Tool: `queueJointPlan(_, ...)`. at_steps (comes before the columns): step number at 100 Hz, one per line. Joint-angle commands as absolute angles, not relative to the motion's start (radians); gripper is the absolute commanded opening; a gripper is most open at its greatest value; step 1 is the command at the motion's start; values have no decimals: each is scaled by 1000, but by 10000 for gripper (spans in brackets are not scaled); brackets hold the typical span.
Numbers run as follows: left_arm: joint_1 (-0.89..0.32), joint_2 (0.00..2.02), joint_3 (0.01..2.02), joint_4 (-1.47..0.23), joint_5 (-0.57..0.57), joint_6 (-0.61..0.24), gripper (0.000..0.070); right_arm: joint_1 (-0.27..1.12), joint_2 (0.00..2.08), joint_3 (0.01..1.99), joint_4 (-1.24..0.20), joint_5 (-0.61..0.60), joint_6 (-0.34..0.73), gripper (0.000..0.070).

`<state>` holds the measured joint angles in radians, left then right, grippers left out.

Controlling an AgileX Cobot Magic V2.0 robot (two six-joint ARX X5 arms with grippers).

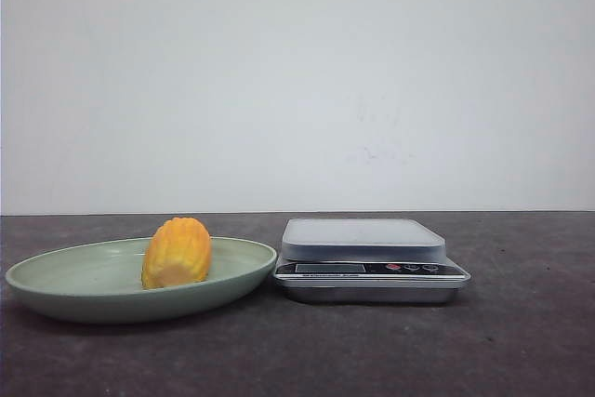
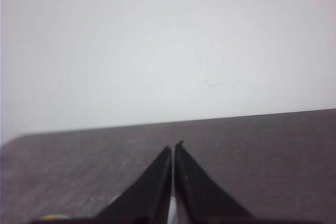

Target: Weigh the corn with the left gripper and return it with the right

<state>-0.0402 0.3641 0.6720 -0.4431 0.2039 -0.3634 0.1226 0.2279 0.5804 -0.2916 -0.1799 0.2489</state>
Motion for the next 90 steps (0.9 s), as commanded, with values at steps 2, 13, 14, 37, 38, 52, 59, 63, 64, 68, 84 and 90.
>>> queueJointPlan(2, -41, 488, 846, -450, 206, -259, 4, 123, 323, 757, -385, -176, 165, 4)
queueJointPlan(13, -46, 624, 989, -437, 199, -216, 4, 122, 424, 922, -465, -175, 131, 4)
queueJointPlan(14, -46, 634, 998, -435, 199, -216, 4, 122, 430, 931, -468, -176, 128, 4)
queueJointPlan(37, -54, 780, 1089, -429, 387, -229, 596, 122, 489, 996, -482, -191, 123, 602)
queueJointPlan(38, -56, 783, 1089, -430, 399, -229, 640, 122, 489, 996, -485, -189, 125, 661)
queueJointPlan(52, -81, 817, 1089, -498, 542, -242, 700, 122, 489, 996, -530, -186, 126, 700)
queueJointPlan(59, -99, 837, 1089, -539, 558, -252, 700, 122, 489, 996, -541, -186, 123, 700)
queueJointPlan(63, -112, 852, 1089, -563, 556, -253, 700, 122, 489, 996, -541, -186, 124, 700)
queueJointPlan(64, -116, 857, 1089, -568, 554, -255, 700, 122, 489, 996, -541, -186, 123, 700)
queueJointPlan(68, -131, 879, 1089, -589, 539, -277, 700, 122, 489, 996, -540, -184, 124, 700)
queueJointPlan(84, -234, 1013, 1089, -660, 395, -399, 458, 122, 489, 996, -545, -183, 125, 700)
queueJointPlan(90, -280, 1079, 1089, -667, 356, -399, 457, 122, 493, 995, -553, -183, 125, 700)
